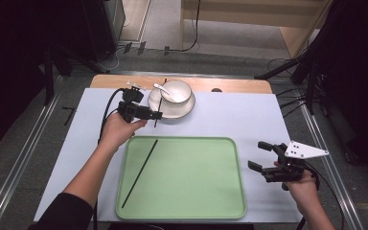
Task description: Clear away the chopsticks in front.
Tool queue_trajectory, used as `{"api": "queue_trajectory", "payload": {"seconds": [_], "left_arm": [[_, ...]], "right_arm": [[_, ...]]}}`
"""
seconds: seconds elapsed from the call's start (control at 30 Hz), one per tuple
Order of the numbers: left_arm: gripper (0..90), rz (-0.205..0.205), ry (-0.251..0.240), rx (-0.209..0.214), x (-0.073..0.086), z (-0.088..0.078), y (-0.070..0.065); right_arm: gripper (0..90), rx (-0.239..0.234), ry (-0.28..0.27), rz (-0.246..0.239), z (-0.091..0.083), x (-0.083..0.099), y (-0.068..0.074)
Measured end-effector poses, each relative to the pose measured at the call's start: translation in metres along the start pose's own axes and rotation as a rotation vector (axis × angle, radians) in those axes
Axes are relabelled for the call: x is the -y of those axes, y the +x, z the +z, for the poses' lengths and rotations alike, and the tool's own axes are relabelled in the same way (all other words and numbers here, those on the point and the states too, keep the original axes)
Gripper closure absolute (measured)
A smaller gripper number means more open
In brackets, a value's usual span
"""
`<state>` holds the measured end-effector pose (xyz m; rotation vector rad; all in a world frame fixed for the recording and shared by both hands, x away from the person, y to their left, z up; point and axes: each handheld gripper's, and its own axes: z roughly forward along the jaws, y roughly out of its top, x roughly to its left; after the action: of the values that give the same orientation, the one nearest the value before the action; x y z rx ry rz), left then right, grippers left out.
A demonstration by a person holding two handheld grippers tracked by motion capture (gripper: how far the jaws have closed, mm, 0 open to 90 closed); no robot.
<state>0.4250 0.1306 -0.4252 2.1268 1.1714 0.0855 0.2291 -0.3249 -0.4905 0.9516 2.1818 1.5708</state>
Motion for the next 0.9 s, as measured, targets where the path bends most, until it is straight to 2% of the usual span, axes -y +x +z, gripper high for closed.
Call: {"api": "queue_trajectory", "payload": {"seconds": [0.07, 0.1, 0.13, 0.2, 0.23, 0.3, 0.4, 0.43, 0.53, 0.57, 0.63, 0.7, 0.83, 0.9], "left_arm": [[34.4, -0.007, 0.001, -0.009, -0.003, 0.003, 0.002], [34.4, -0.012, 0.004, -0.034, -0.009, 0.008, 0.006], [34.4, -0.011, 0.007, -0.036, -0.012, 0.012, 0.009], [34.4, -0.006, 0.010, -0.038, -0.014, 0.014, 0.010], [34.4, 0.016, 0.025, -0.051, -0.018, 0.021, 0.012], [34.4, 0.025, 0.032, -0.054, -0.022, 0.027, 0.015], [34.4, 0.008, 0.050, -0.057, -0.028, 0.037, 0.021], [34.4, 0.005, 0.043, -0.059, -0.029, 0.040, 0.022], [34.6, 0.013, 0.062, -0.069, -0.032, 0.047, 0.026], [35.3, 0.022, 0.073, -0.082, -0.033, 0.049, 0.026], [39.1, 0.021, 0.079, -0.082, -0.034, 0.052, 0.027], [43.1, -0.012, 0.090, -0.078, -0.036, 0.059, 0.029], [48.2, -0.016, 0.107, -0.107, -0.035, 0.071, 0.032], [51.0, -0.031, 0.104, -0.116, -0.034, 0.075, 0.034]], "right_arm": [[15.3, 0.001, 0.001, -0.003, -0.001, 0.000, 0.000], [15.3, 0.000, 0.003, 0.000, -0.001, 0.000, 0.000], [15.3, 0.000, 0.004, -0.001, -0.001, 0.001, 0.000], [15.3, 0.001, 0.004, 0.001, -0.001, 0.001, 0.000], [15.3, 0.002, 0.003, -0.003, -0.002, 0.001, 0.000], [15.3, 0.002, 0.002, 0.001, -0.003, 0.001, 0.000], [15.3, 0.007, -0.004, -0.002, -0.005, 0.002, -0.001], [15.3, 0.008, -0.005, 0.003, -0.006, 0.002, -0.001], [15.3, 0.013, -0.010, 0.006, -0.008, 0.003, -0.001], [15.3, 0.013, -0.011, 0.007, -0.009, 0.003, -0.001], [15.3, 0.014, -0.010, 0.007, -0.009, 0.003, -0.001], [15.3, 0.017, -0.009, 0.007, -0.010, 0.004, -0.001], [15.3, 0.019, -0.011, 0.009, -0.012, 0.005, -0.001], [15.3, 0.022, -0.011, 0.009, -0.013, 0.005, -0.001]]}}
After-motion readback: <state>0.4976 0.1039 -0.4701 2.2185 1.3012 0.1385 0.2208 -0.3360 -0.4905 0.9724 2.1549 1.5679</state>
